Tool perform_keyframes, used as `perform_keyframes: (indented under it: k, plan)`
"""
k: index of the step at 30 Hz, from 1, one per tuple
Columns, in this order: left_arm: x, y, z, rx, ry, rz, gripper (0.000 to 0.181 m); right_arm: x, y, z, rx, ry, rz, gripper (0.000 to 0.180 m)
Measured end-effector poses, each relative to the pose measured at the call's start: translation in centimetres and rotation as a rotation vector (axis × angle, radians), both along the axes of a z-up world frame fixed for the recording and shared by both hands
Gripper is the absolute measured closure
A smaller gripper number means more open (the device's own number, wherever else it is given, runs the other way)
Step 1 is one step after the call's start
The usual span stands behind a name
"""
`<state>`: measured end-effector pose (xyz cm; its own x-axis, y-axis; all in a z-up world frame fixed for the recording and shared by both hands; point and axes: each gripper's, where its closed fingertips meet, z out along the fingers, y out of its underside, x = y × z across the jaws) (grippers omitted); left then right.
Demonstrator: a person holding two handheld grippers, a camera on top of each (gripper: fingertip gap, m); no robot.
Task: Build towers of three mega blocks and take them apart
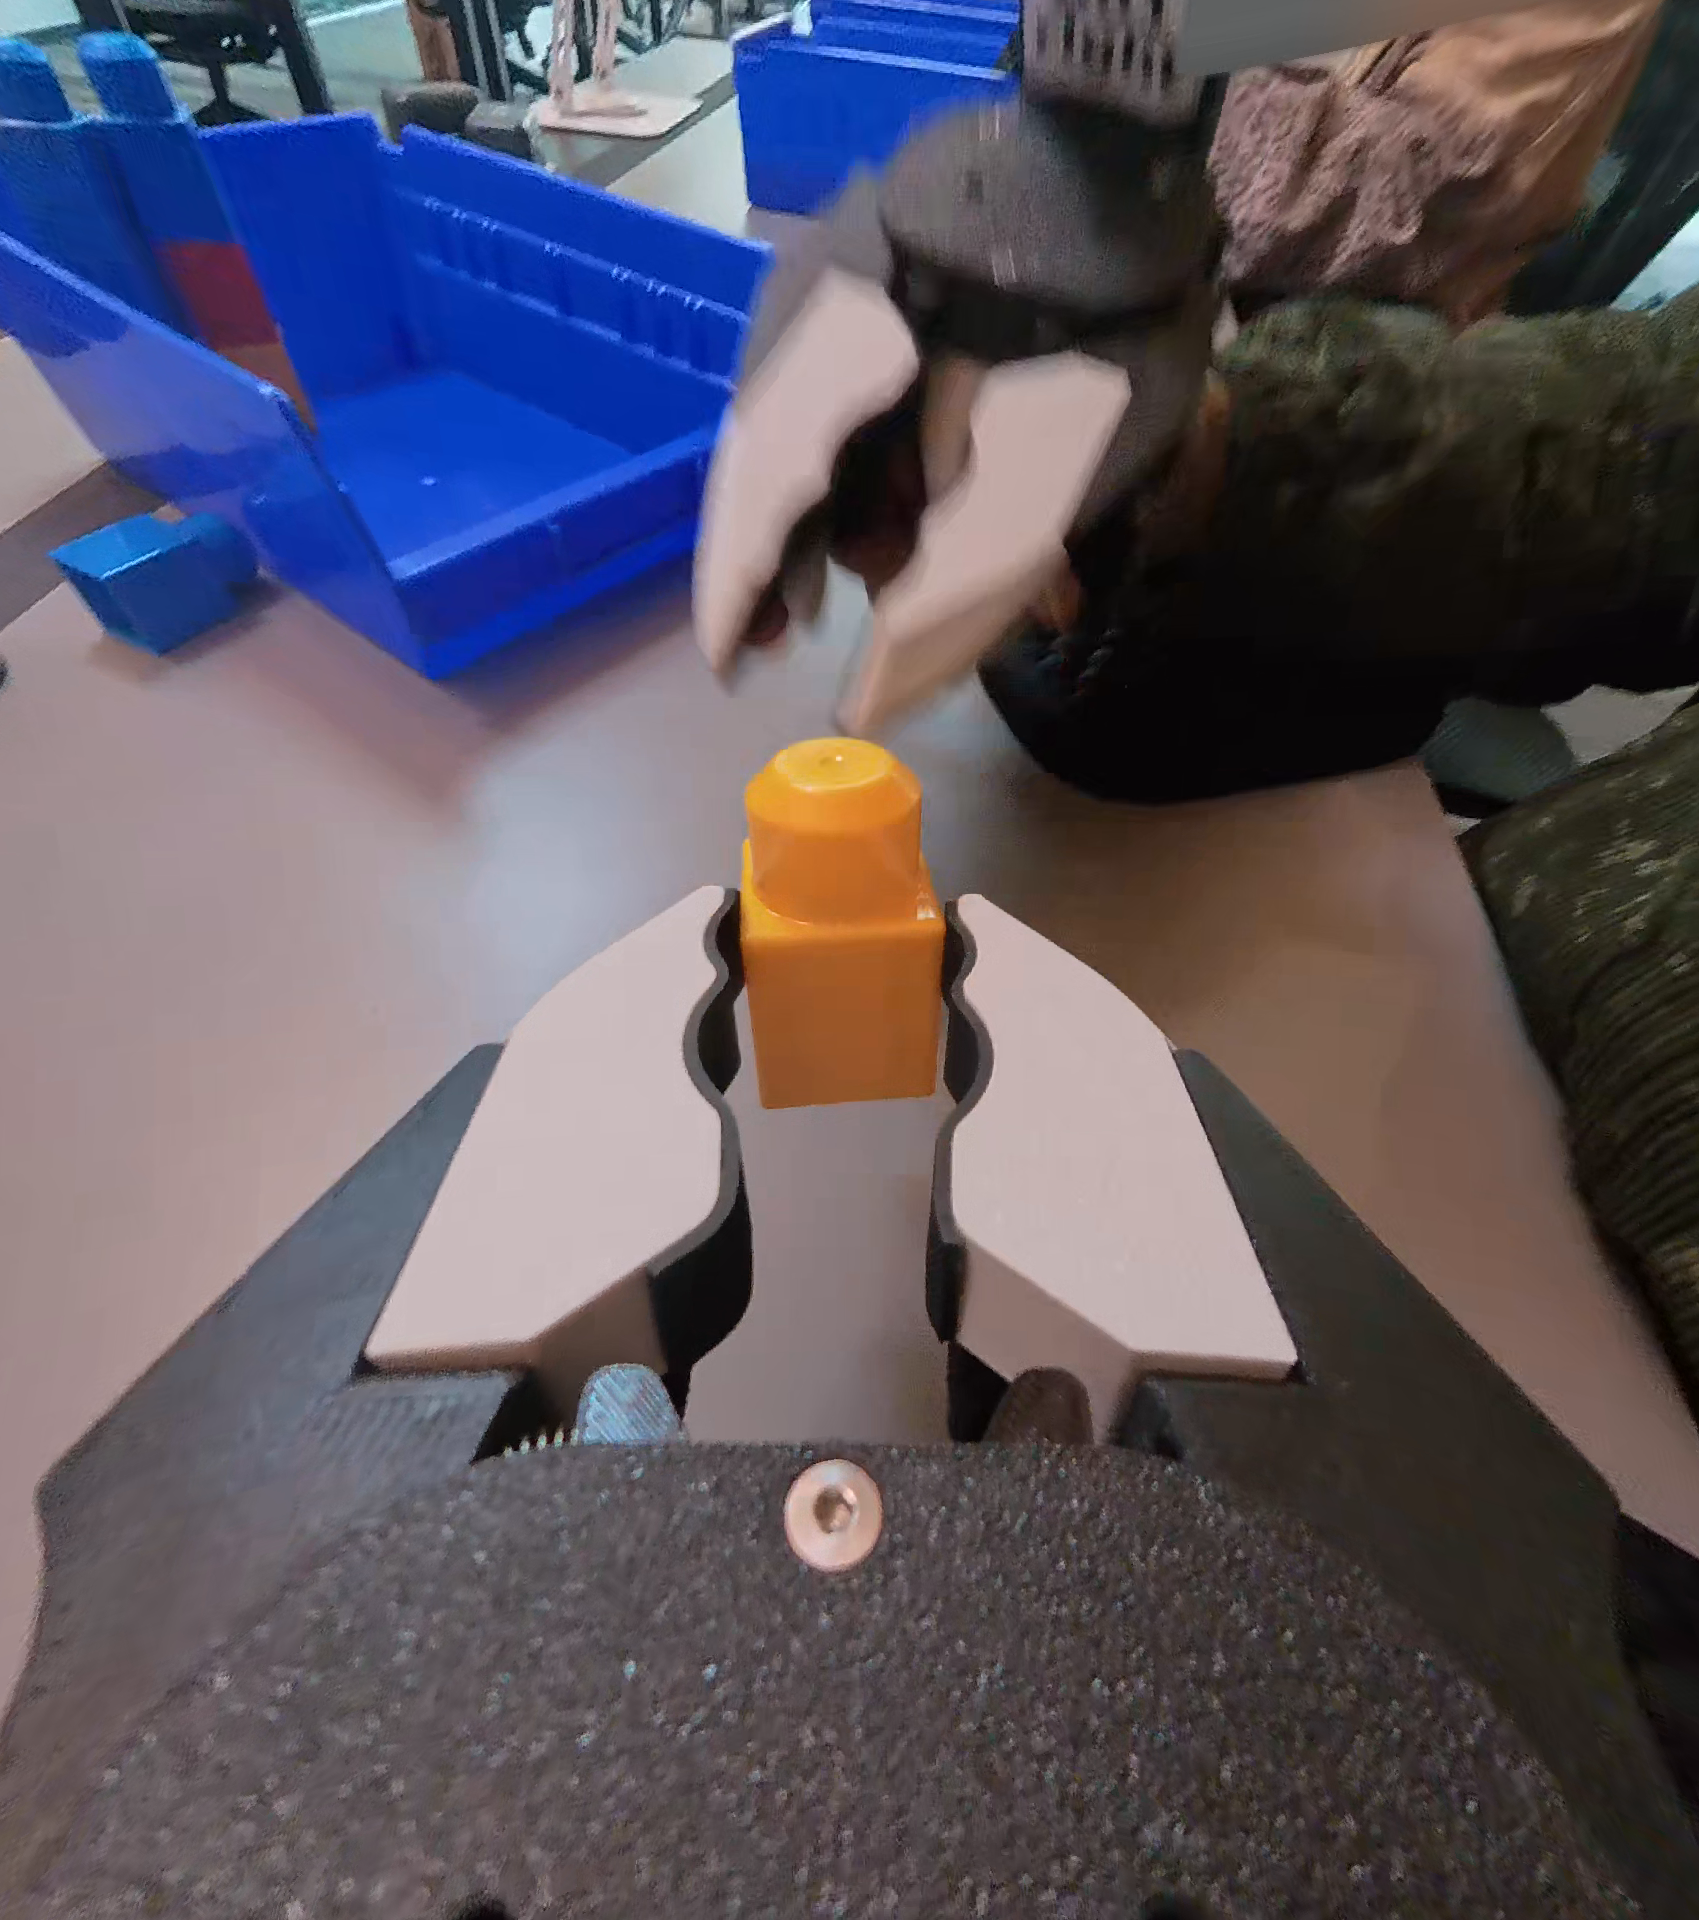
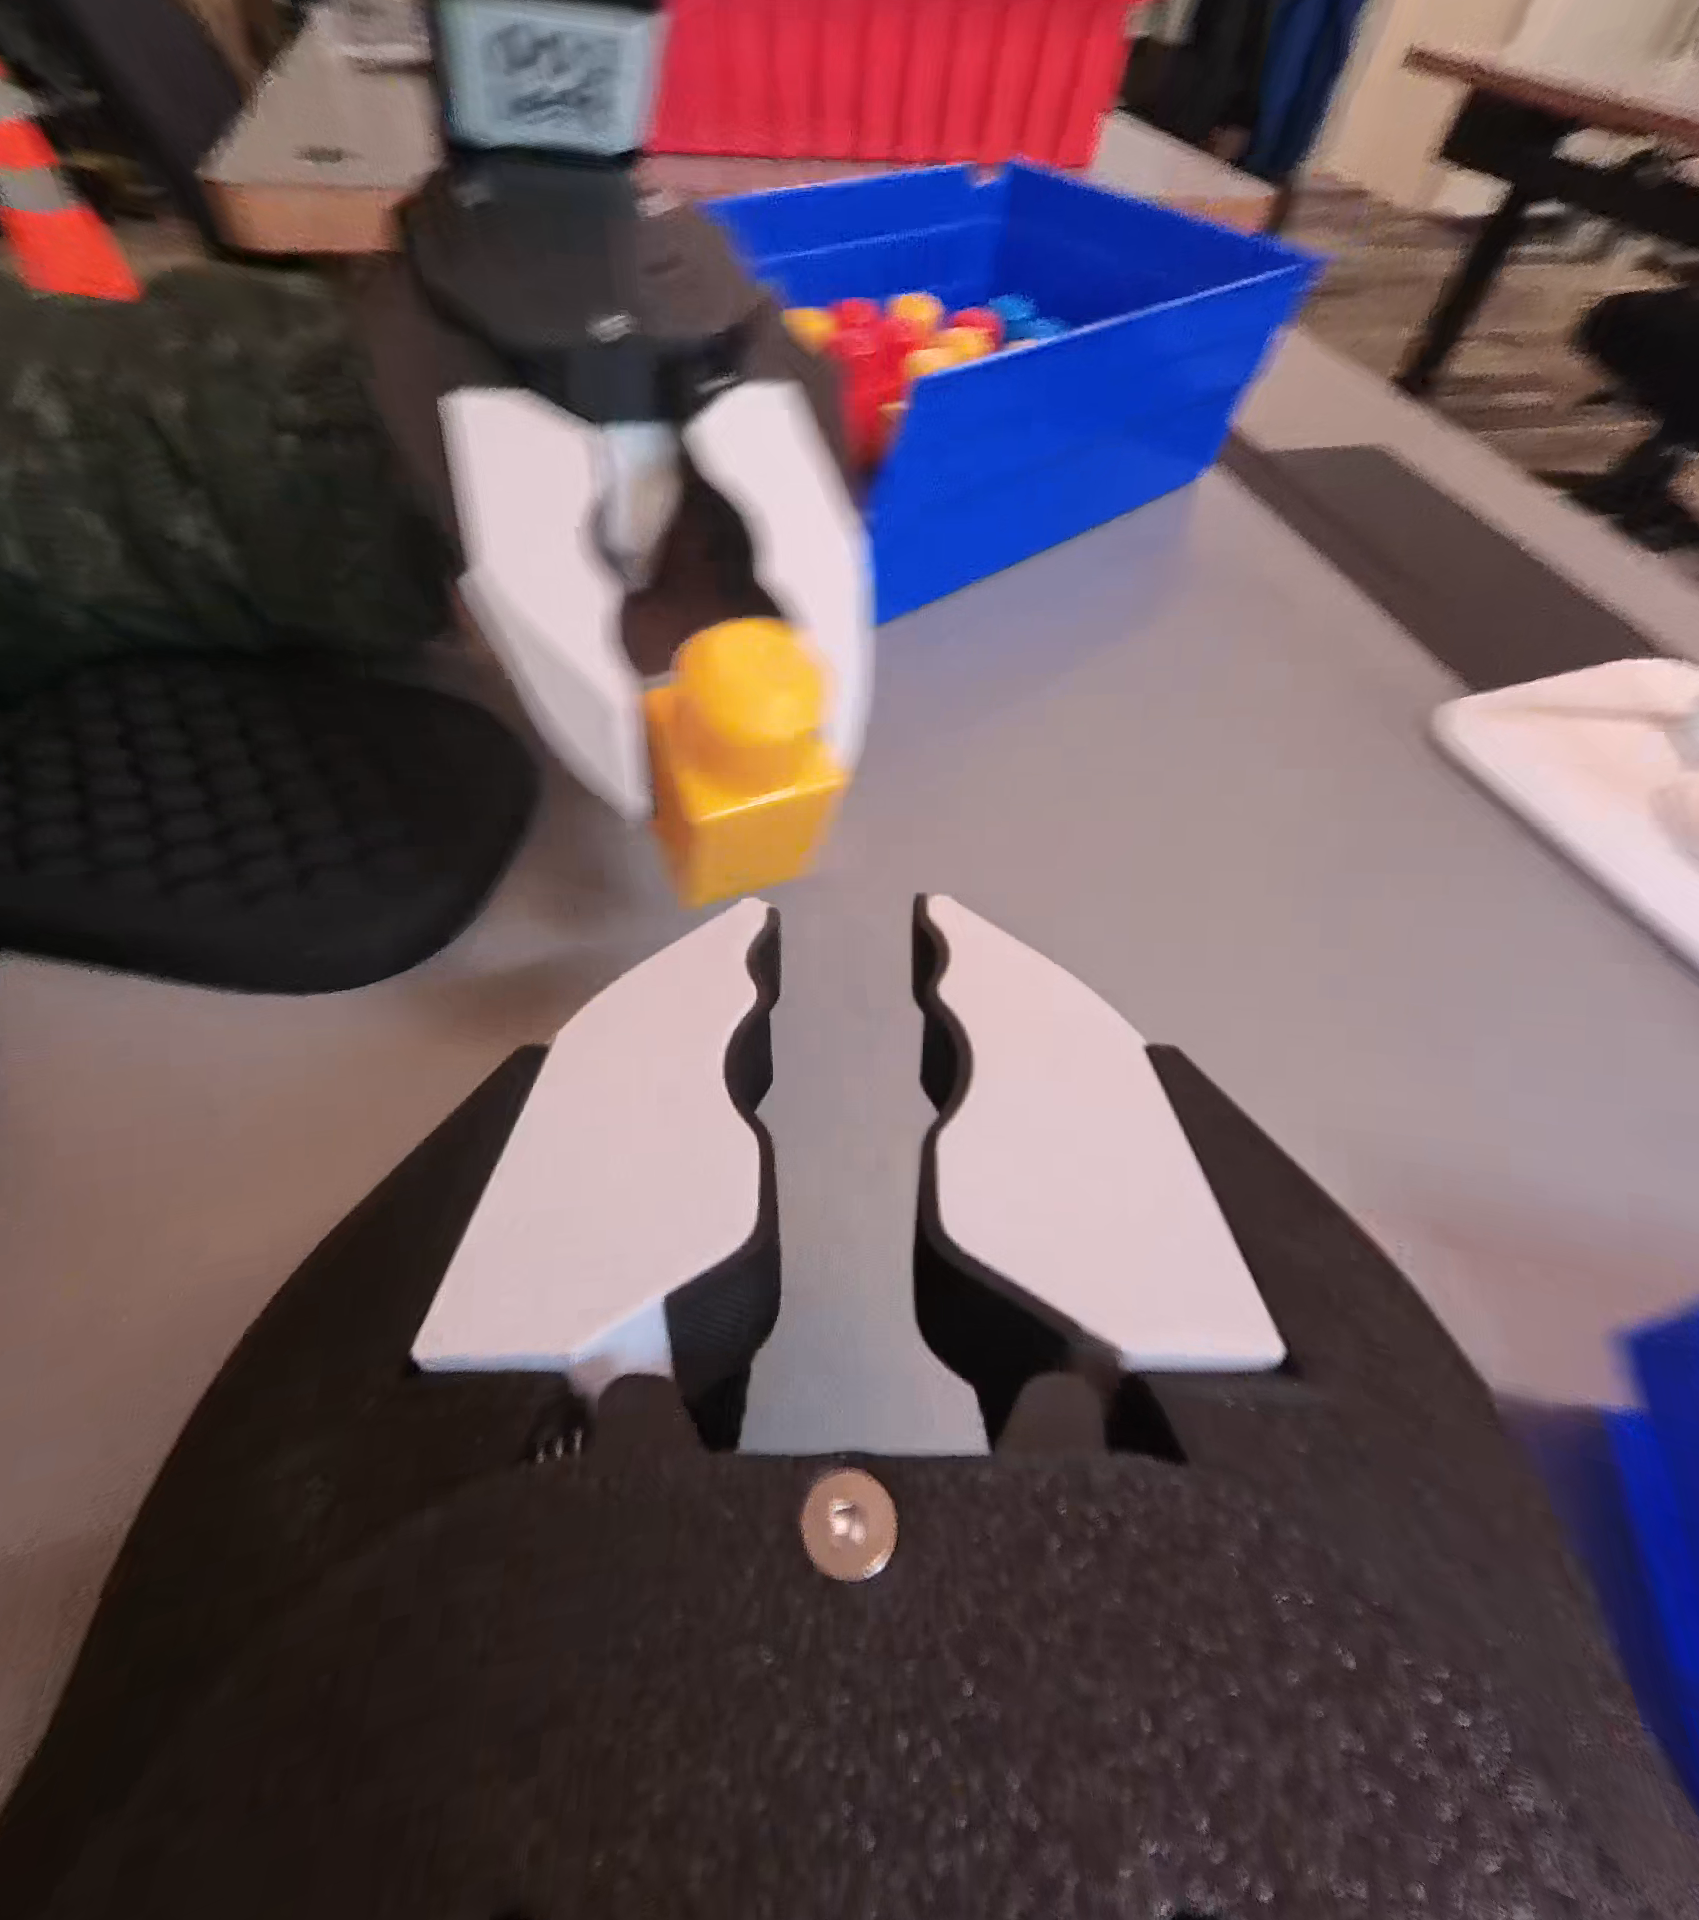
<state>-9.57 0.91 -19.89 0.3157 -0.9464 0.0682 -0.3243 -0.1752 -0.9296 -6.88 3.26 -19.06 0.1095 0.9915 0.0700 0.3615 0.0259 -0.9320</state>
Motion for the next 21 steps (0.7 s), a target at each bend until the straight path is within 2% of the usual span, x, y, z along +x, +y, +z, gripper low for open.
perform_keyframes:
  k: [3, 6, 8, 11, 16, 21]
  plan:
    - [-0.4, 0.0, -1.1, 0.005, 0.041, 0.025, 0.145, 1.8, 5.7, 2.9, 0.061, -0.084, -0.154, 0.141]
    - [-0.3, -0.2, -2.1, 0.008, 0.073, 0.026, 0.145, 3.7, 13.2, 4.6, 0.140, -0.315, -0.274, 0.133]
    - [-0.2, -0.2, -2.5, 0.022, 0.091, 0.028, 0.145, 4.7, 17.9, 4.4, 0.143, -0.513, -0.298, 0.129]
    - [0.0, -0.2, -3.0, 0.024, 0.100, 0.030, 0.145, 6.1, 23.3, 2.0, 0.105, -0.833, -0.287, 0.118]
    - [-0.1, -0.1, -3.3, 0.032, 0.115, 0.033, 0.145, 6.6, 27.4, -2.5, 0.037, -1.190, -0.232, 0.115]
    - [-0.3, 0.0, -2.9, 0.032, 0.094, 0.036, 0.145, 6.6, 29.0, -4.6, 0.032, -1.433, -0.161, 0.122]
